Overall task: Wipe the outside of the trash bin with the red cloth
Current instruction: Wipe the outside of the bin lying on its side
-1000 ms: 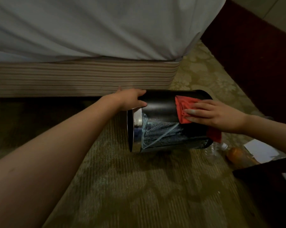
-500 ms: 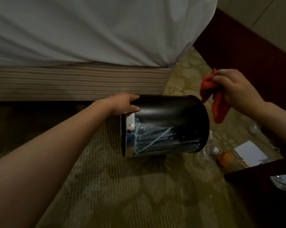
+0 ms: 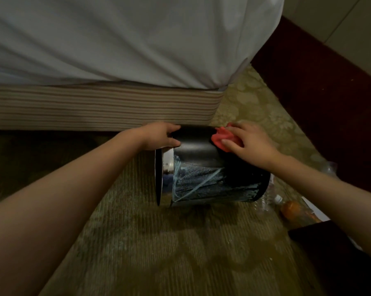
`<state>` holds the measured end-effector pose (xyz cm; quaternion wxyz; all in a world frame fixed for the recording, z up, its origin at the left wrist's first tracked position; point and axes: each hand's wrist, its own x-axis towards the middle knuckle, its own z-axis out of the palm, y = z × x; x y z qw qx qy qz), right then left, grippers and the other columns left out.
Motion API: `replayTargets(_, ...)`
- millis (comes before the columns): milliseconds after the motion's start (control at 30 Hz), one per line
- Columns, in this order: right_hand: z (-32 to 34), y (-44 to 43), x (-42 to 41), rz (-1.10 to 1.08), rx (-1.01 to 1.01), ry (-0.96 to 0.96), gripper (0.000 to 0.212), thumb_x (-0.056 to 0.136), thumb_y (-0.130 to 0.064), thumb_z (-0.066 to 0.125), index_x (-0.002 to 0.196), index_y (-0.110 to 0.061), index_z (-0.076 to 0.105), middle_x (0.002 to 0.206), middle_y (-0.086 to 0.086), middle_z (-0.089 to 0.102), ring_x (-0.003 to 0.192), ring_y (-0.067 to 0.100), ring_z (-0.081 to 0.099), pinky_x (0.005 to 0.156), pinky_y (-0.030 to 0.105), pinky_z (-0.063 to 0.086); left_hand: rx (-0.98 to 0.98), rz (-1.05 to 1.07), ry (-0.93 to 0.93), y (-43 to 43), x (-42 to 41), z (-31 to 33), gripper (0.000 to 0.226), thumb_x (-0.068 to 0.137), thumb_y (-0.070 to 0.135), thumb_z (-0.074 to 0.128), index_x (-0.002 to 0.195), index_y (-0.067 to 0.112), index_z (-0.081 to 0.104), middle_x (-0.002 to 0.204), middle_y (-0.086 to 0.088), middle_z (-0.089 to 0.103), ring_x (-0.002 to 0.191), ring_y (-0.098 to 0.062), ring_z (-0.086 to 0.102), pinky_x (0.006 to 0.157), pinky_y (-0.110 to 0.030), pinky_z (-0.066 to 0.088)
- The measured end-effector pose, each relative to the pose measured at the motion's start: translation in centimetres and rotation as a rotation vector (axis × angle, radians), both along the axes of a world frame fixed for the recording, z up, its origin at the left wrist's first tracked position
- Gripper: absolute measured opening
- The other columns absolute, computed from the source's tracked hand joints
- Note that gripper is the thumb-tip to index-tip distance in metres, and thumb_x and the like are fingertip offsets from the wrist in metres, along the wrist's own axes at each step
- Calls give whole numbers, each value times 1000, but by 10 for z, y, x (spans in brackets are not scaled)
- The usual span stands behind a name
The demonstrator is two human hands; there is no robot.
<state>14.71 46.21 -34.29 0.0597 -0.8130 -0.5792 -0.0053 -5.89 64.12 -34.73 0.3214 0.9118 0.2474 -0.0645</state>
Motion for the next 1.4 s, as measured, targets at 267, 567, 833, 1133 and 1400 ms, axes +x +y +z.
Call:
replayTargets(267, -21, 23, -82, 236, 134, -52, 38, 88, -24, 57, 127, -25, 58, 129, 3, 55, 125, 33, 40, 104, 53, 29, 12, -43, 84, 1, 0, 8, 56, 97, 20, 46, 147, 17, 22, 148, -8, 35, 131, -24, 39, 99, -20, 28)
replayTargets(567, -2, 1, 2, -150, 90, -61, 32, 92, -26, 52, 123, -25, 60, 123, 11, 45, 114, 33, 40, 95, 45, 37, -5, -22, 96, 4, -2, 10, 53, 98, 22, 43, 147, 24, 23, 145, -7, 40, 130, -22, 40, 102, -26, 27)
replayTargets(833, -14, 36, -106, 426, 202, -79, 39, 81, -22, 46, 113, -17, 67, 105, 11, 60, 100, 35, 53, 77, 45, 39, -83, -23, 47, 2, -2, 12, 48, 95, 8, 44, 141, 22, 38, 141, -3, 45, 127, -19, 42, 107, -25, 27)
replayTargets(1133, -14, 51, -79, 161, 186, -14, 32, 84, -10, 53, 114, -19, 62, 116, 5, 52, 110, 30, 43, 86, 41, 32, 40, -22, 66, 6, 1, 9, 49, 96, 13, 44, 143, 22, 34, 146, -3, 39, 132, -20, 37, 106, -24, 25)
replayTargets(1400, -22, 25, -90, 343, 205, 18, 35, 78, -14, 58, 111, -21, 69, 115, 9, 59, 110, 33, 50, 87, 46, 35, 62, -25, 81, 4, -2, 10, 49, 98, 16, 42, 144, 23, 31, 150, -2, 33, 136, -19, 32, 108, -25, 22)
